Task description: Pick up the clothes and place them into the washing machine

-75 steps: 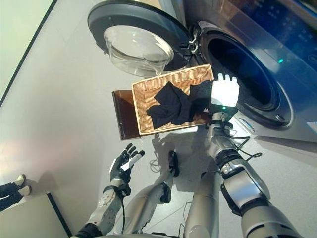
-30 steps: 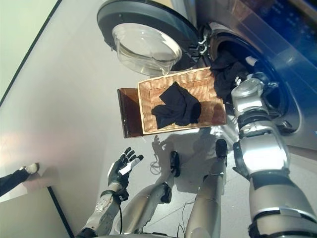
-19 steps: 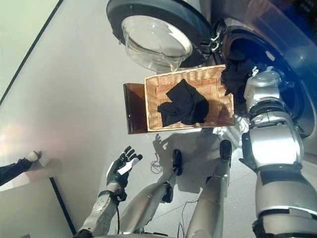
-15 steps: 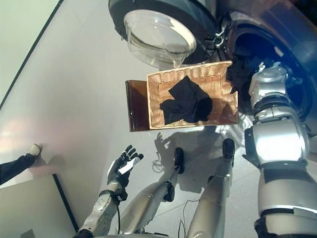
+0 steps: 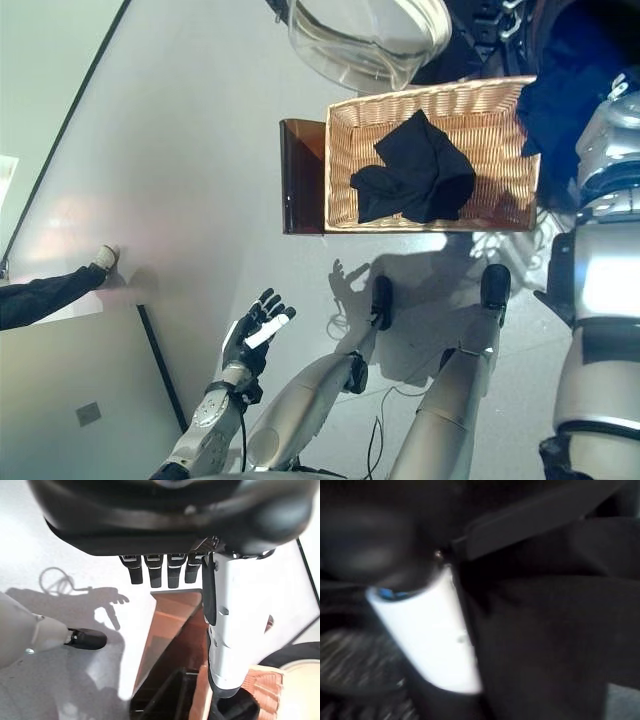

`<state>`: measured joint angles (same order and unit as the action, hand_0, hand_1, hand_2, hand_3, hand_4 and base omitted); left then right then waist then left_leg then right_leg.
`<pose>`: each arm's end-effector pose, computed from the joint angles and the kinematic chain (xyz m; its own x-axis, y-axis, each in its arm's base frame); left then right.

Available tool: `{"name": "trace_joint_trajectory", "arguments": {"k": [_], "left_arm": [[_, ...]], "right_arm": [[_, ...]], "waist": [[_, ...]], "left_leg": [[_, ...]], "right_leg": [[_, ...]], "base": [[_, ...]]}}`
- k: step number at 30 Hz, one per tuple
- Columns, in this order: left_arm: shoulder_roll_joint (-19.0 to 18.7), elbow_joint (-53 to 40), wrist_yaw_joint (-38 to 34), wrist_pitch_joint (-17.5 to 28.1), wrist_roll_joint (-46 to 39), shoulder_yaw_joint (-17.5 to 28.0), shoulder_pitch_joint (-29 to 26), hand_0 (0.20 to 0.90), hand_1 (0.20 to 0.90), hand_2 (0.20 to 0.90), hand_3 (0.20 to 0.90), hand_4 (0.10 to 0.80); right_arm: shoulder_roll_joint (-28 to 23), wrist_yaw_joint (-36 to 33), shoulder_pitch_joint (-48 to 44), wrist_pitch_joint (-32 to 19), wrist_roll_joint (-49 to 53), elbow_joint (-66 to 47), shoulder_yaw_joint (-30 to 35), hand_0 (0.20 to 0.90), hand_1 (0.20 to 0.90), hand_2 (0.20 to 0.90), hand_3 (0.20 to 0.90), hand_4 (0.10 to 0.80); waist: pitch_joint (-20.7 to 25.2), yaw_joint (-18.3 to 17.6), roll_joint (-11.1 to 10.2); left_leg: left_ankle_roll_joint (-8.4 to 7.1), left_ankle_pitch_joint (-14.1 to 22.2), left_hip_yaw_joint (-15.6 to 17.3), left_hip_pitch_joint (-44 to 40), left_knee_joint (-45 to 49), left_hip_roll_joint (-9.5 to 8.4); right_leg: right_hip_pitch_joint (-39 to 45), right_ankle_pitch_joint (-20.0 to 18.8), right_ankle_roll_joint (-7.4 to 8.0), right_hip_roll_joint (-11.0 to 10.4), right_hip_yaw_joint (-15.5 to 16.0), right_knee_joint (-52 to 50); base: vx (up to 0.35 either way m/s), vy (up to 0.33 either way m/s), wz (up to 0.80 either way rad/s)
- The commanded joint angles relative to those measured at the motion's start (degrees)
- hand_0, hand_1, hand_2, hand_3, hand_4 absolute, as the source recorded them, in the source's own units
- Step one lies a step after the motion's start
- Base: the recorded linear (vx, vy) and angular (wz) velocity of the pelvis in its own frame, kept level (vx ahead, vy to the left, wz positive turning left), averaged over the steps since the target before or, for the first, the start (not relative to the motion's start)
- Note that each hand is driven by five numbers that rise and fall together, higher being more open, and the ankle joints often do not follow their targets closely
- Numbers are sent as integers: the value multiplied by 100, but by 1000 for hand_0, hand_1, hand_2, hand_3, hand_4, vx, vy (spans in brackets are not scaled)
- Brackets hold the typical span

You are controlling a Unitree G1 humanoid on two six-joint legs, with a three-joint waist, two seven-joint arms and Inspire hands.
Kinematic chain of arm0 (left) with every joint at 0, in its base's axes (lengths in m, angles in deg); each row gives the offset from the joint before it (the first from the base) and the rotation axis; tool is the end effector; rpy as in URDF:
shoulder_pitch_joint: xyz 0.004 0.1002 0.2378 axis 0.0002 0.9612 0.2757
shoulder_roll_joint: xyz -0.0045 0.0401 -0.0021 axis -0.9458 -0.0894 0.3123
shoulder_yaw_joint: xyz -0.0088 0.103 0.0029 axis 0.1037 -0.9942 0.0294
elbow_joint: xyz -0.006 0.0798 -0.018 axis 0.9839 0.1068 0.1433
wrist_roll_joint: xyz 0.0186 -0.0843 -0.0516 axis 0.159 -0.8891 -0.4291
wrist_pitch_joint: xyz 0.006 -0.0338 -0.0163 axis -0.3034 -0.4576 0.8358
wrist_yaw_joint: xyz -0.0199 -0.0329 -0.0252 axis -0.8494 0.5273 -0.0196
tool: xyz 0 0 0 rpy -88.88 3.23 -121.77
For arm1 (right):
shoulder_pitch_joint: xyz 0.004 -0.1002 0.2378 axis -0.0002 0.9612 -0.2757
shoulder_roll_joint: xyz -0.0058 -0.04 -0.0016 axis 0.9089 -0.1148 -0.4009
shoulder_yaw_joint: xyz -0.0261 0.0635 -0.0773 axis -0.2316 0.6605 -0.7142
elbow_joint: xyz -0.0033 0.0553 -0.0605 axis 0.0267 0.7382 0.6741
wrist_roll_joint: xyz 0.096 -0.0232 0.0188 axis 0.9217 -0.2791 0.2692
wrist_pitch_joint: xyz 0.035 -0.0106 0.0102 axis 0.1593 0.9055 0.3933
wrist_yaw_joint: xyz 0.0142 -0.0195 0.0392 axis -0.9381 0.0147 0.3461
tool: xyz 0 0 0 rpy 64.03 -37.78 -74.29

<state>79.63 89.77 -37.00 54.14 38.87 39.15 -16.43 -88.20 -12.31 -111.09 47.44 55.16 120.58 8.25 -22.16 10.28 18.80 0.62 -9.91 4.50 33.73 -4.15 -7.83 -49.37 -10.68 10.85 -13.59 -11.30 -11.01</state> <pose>0.1584 0.1209 -0.0432 0.9370 -0.0724 -0.3419 -0.0731 0.9161 -0.3942 0.3284 -0.3256 0.3087 0.4011 -0.9094 0.1101 0.8738 0.4159 0.2520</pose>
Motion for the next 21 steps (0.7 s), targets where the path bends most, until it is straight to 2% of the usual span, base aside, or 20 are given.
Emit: {"name": "trace_joint_trajectory", "arguments": {"k": [1,7,10,12,17,20,21], "left_arm": [[-393,-538,-97,182,-117,2,-58,900,900,900,900,800],[-326,-488,-108,143,-147,-105,-113,900,900,900,900,800],[-302,-482,-113,154,-233,-187,-100,900,900,900,900,800],[-338,-504,-102,160,-259,-214,-101,900,900,900,900,800],[-394,-503,-79,189,-251,-286,-100,900,900,900,900,800],[-428,-474,-84,259,-223,-272,-154,900,900,900,900,800],[-424,-483,-82,297,-212,-248,-181,900,900,900,900,800]], "right_arm": [[-599,72,-485,-844,760,-836,-626,200,200,200,200,300],[-576,73,-445,-1249,1563,-1038,-252,200,200,200,200,300],[-764,-148,-548,-1590,1917,-1129,-22,200,200,200,200,300],[-904,-269,-651,-1634,1879,-1158,-69,200,200,200,200,300],[-1124,-289,-905,-1495,1518,-1096,-490,200,200,200,200,300],[-1127,-290,-993,-1152,708,-909,-1014,200,200,200,200,300],[-1116,-268,-1014,-866,144,-806,-1359,200,200,200,200,300]], "waist": [[-159,-17,187],[-255,-66,209],[-205,-111,225],[-162,-115,220],[-106,-88,190],[-114,-85,159],[-134,-86,143]], "left_leg": [[-552,172,-11,377,626,286],[-574,143,78,613,738,297],[-568,199,77,615,750,274],[-563,208,78,616,742,265],[-553,185,78,606,701,267],[-552,210,82,574,699,264],[-554,180,101,593,710,270]], "right_leg": [[-27,820,-390,326,49,-450],[-306,810,-410,396,-71,-606],[-330,890,-400,402,-104,-654],[-335,903,-391,409,-112,-650],[-311,846,-375,408,-115,-581],[-292,874,-374,413,-120,-594],[-299,809,-375,422,-126,-577]], "base": [[-37,-16,-21],[3,-14,-14],[36,9,4],[37,16,6],[11,5,2],[0,0,0],[0,0,0]]}}
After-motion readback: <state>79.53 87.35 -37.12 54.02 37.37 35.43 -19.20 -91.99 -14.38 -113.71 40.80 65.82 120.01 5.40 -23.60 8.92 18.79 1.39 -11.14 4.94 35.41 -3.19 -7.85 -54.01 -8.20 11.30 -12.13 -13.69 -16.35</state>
